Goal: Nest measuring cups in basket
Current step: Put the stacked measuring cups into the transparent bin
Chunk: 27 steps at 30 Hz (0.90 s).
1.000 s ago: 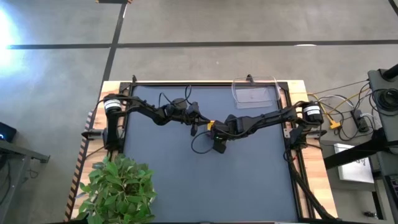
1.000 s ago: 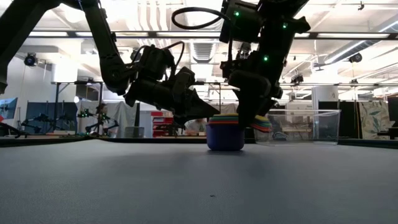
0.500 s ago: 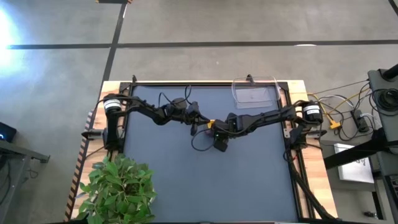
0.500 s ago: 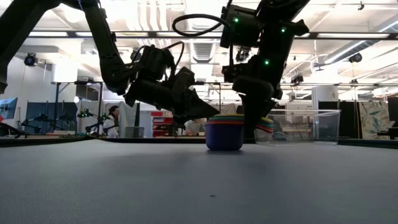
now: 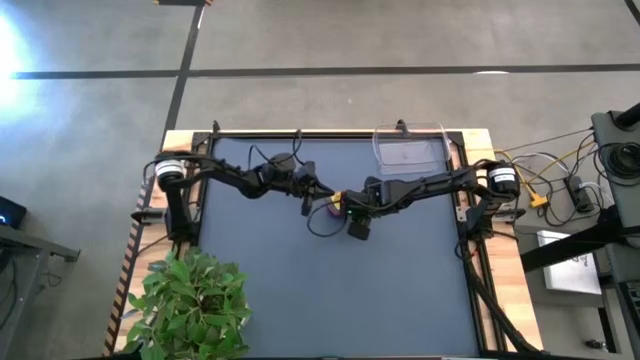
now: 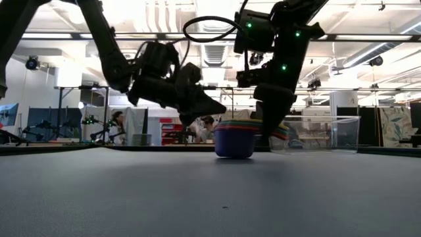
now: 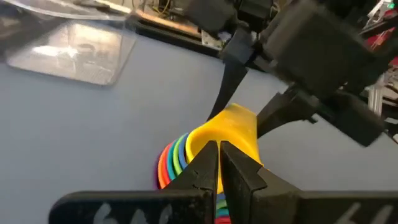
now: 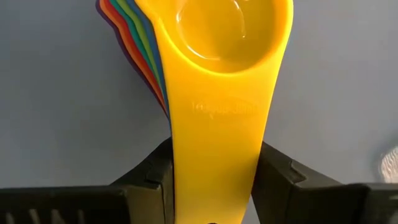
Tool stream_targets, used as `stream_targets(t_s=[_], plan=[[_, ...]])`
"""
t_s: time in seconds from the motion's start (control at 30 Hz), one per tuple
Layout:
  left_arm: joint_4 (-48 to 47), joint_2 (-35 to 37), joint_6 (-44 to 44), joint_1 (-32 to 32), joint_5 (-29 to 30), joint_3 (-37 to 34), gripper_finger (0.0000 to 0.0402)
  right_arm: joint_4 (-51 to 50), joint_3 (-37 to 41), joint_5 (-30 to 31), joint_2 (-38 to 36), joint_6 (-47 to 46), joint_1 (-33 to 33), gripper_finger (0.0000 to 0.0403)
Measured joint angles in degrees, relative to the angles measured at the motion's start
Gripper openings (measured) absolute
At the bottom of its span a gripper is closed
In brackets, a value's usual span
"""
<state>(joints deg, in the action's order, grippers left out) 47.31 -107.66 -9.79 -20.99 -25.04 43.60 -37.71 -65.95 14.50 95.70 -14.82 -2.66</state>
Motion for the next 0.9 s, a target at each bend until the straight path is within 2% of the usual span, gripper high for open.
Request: stream_targets(t_s=[0.3,0.53,0.67,0.9], plan=[[0.1,9.0,1.5,-0.1,3.9,-6.6,0.0,-1.0,0.0,2.0,-1.2,4.2,-0.3,0.0132],[1.0,14.5,2.4,-0.1,7.2,-11.2,0.0,-2.4,-0.1,5.2,-6.7,9.1,-2.0,0.0132],[3.0,16.2,2.5,-0.1,7.6,-12.6,0.0,-3.9,-0.1,7.0,-10.9,13.0,-4.7,0.0132],[2.8,15.9,2.5,-0.1,7.7,-12.5,0.0,-8.2,-0.1,7.5,-17.7,20.8,-13.3,0.0132]])
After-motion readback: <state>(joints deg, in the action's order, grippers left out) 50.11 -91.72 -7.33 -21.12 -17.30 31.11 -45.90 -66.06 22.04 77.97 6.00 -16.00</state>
